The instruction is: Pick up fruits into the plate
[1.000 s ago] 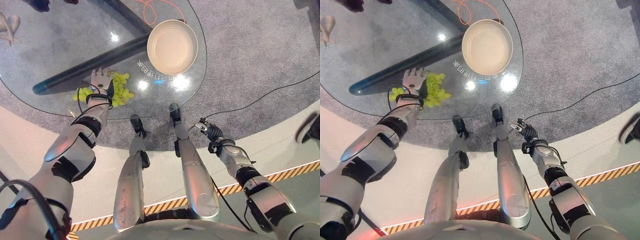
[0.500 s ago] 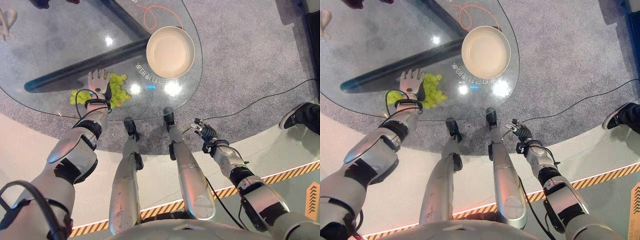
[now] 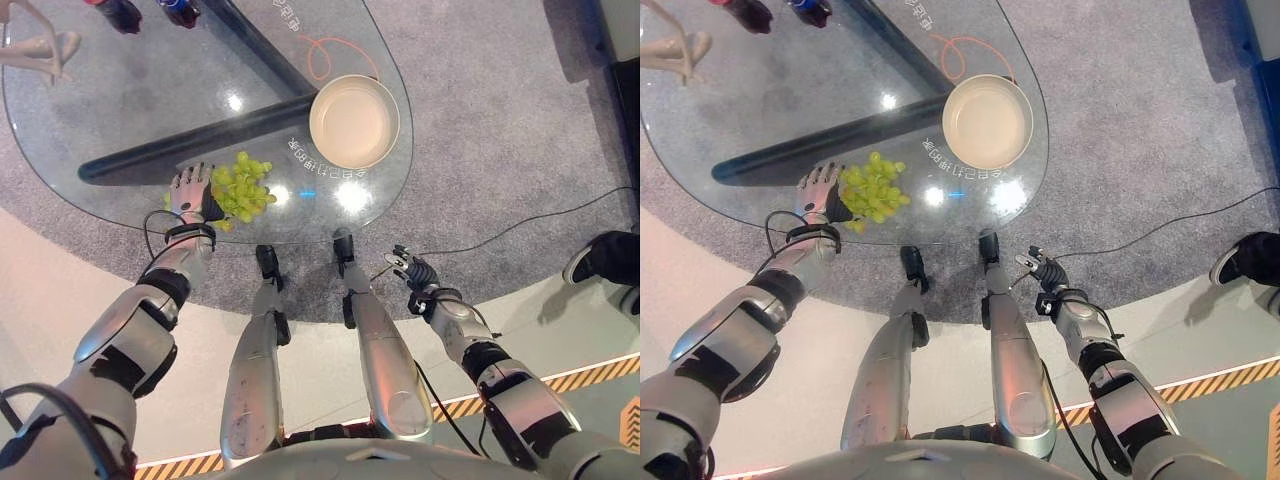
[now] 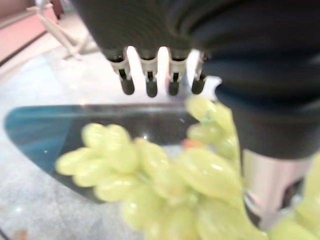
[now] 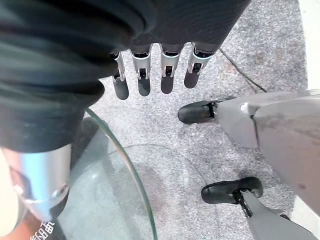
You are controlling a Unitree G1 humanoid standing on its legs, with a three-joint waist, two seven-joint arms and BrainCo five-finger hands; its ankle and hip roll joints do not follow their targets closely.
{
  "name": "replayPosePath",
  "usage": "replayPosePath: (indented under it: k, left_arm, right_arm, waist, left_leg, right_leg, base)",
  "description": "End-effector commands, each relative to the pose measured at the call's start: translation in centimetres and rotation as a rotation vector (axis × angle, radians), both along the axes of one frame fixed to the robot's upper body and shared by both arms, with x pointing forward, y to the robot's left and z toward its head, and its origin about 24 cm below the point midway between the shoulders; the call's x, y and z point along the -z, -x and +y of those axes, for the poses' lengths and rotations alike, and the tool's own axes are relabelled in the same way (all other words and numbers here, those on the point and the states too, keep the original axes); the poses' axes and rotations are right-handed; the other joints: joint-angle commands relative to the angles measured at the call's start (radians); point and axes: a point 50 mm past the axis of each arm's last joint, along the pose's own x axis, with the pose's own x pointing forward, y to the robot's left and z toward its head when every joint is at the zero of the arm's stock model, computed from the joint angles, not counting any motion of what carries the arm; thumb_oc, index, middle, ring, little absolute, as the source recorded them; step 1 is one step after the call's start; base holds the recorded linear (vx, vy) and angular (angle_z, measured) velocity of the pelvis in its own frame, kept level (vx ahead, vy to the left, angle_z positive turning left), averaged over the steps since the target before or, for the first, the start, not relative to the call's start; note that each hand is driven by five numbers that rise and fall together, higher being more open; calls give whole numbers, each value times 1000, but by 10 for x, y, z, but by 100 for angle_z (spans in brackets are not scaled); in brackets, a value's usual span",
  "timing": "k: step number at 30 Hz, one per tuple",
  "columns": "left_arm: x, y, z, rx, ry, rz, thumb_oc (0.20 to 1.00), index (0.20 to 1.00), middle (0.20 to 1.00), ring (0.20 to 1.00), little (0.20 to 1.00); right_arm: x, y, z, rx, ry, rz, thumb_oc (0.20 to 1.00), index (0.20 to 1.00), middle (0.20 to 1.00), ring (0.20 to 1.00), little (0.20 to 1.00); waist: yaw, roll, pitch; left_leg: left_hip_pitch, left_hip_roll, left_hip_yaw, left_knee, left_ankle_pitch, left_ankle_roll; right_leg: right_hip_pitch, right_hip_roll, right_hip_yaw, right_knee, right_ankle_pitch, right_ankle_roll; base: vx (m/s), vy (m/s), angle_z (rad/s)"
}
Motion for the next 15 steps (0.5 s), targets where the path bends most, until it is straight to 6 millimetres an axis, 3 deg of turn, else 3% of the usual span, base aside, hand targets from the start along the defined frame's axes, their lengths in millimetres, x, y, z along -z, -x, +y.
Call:
replayPosePath:
  k: [1,7,15]
  left_arm:
    - [-18,3,14,-41,41,-97,1000,1000,1000,1000,1000]
    - [-24,6,10,2,0,-121,1000,1000,1000,1000,1000]
    - [-2,8,-5,34,-58,-24,1000,1000,1000,1000,1000]
  right_arm:
    - [3,18,-25,57,5,-15,1000,1000,1000,1000,1000]
    - [7,23,-26,79,-15,-7,1000,1000,1000,1000,1000]
    - [7,20,-20,76,-32,-8,1000,1000,1000,1000,1000]
  waist:
    - [9,61,25]
    - [26,62,25]
    - [33,51,25]
  left_leg:
    - [23,-40,-103,71,-143,-4]
    - [29,-40,-105,67,-147,0]
    - [30,-36,-105,64,-146,3]
  right_leg:
    - [7,31,-56,88,-110,-4]
    - [14,26,-71,91,-115,-2]
    - [11,31,-78,97,-114,1]
  base:
    - [-8,0,9]
    - [-16,-25,8]
    - [-5,-14,1]
